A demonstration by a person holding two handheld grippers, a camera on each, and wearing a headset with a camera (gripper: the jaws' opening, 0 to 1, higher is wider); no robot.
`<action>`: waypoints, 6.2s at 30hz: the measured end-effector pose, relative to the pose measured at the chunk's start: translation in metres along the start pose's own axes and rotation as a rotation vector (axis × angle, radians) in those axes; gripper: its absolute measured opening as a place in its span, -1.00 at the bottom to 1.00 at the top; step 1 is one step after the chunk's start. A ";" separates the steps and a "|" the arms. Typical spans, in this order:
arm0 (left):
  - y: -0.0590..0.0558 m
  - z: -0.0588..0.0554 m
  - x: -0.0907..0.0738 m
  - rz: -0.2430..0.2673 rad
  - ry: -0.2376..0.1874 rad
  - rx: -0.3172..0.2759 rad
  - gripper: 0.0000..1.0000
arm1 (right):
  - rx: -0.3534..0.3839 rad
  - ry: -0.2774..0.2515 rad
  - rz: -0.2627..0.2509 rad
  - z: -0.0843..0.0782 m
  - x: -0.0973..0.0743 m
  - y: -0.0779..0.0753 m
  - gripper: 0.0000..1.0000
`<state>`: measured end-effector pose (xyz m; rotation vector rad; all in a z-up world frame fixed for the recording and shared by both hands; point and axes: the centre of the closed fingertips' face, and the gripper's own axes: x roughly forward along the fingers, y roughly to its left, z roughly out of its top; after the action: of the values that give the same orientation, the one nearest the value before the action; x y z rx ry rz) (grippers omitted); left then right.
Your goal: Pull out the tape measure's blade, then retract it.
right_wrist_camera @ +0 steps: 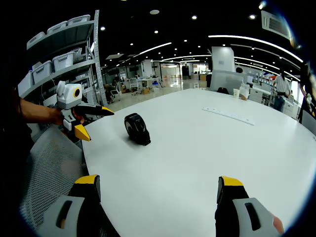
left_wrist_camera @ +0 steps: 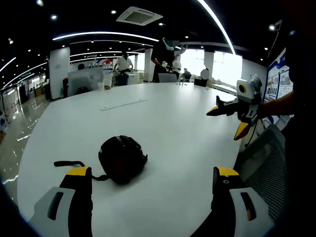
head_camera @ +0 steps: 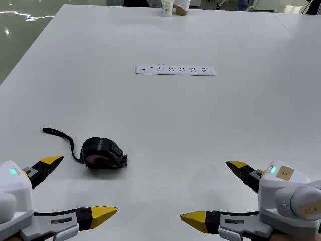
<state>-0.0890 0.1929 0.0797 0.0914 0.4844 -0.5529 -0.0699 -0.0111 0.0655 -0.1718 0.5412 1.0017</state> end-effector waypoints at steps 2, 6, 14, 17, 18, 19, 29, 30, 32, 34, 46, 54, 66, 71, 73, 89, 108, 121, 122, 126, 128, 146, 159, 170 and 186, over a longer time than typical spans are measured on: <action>0.000 0.000 0.000 -0.002 -0.002 -0.002 0.99 | -0.004 -0.002 -0.005 0.001 0.000 -0.001 0.96; -0.001 0.001 0.000 -0.004 -0.001 -0.001 0.99 | -0.010 -0.001 -0.013 0.001 -0.001 -0.003 0.97; -0.001 0.001 0.000 -0.008 -0.001 0.004 0.99 | -0.016 0.003 -0.024 -0.001 -0.003 -0.006 0.98; -0.001 0.001 0.001 -0.010 0.000 0.006 0.99 | -0.023 0.006 -0.026 -0.002 -0.004 -0.006 0.98; -0.001 0.001 0.001 -0.011 0.000 0.007 0.99 | -0.028 0.006 -0.029 -0.002 -0.004 -0.006 0.98; -0.001 0.001 0.001 -0.012 0.000 0.008 0.99 | -0.027 0.006 -0.028 -0.002 -0.004 -0.006 0.98; 0.001 0.001 0.002 -0.019 0.006 0.015 0.98 | -0.036 0.007 -0.021 -0.002 -0.003 -0.007 0.98; 0.001 0.001 0.002 -0.021 0.006 0.017 0.98 | -0.037 0.007 -0.016 -0.002 -0.003 -0.006 0.98; 0.001 0.001 0.003 -0.022 0.007 0.018 0.98 | -0.040 0.014 -0.014 -0.004 -0.002 -0.006 0.98; 0.001 0.002 0.003 -0.025 0.007 0.020 0.98 | -0.044 0.019 -0.012 -0.005 -0.002 -0.007 0.98; 0.010 0.004 0.008 -0.038 0.022 0.042 0.98 | -0.054 0.044 0.012 -0.005 0.004 -0.013 0.98; 0.017 0.005 0.012 -0.056 0.042 0.069 0.98 | -0.078 0.052 0.037 -0.003 0.010 -0.018 0.98; 0.028 0.008 0.020 -0.095 0.071 0.108 0.98 | -0.119 0.076 0.111 -0.001 0.022 -0.019 0.89; 0.031 0.008 0.024 -0.120 0.088 0.127 0.96 | -0.142 0.076 0.143 0.001 0.028 -0.019 0.80; 0.032 0.007 0.026 -0.134 0.098 0.137 0.92 | -0.161 0.077 0.155 0.002 0.031 -0.019 0.79; 0.043 0.009 0.038 -0.213 0.151 0.215 0.60 | -0.243 0.105 0.244 0.005 0.056 -0.020 0.56; 0.056 0.006 0.053 -0.321 0.245 0.356 0.13 | -0.363 0.088 0.362 0.019 0.088 -0.010 0.12; 0.065 0.000 0.059 -0.398 0.329 0.415 -0.15 | -0.430 0.077 0.443 0.027 0.114 0.001 -0.20; 0.066 -0.001 0.059 -0.400 0.332 0.419 -0.17 | -0.431 0.077 0.451 0.028 0.115 0.002 -0.22; 0.068 -0.004 0.061 -0.417 0.355 0.436 -0.24 | -0.453 0.083 0.476 0.029 0.125 0.007 -0.29; 0.068 -0.007 0.061 -0.433 0.372 0.439 -0.28 | -0.466 0.083 0.489 0.031 0.130 0.008 -0.33; 0.070 -0.016 0.067 -0.510 0.442 0.528 -0.50 | -0.507 0.111 0.561 0.038 0.170 0.026 -0.53; 0.070 -0.017 0.067 -0.513 0.441 0.524 -0.53 | -0.519 0.140 0.587 0.031 0.191 0.034 -0.71; 0.070 -0.017 0.067 -0.511 0.442 0.523 -0.54 | -0.537 0.160 0.587 0.027 0.201 0.038 -0.76; 0.070 -0.017 0.067 -0.511 0.436 0.509 -0.55 | -0.570 0.171 0.573 0.026 0.199 0.036 -0.85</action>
<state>-0.0100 0.2234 0.0306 0.5955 0.7899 -1.1638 -0.0073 0.1683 -0.0087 -0.6395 0.4545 1.7010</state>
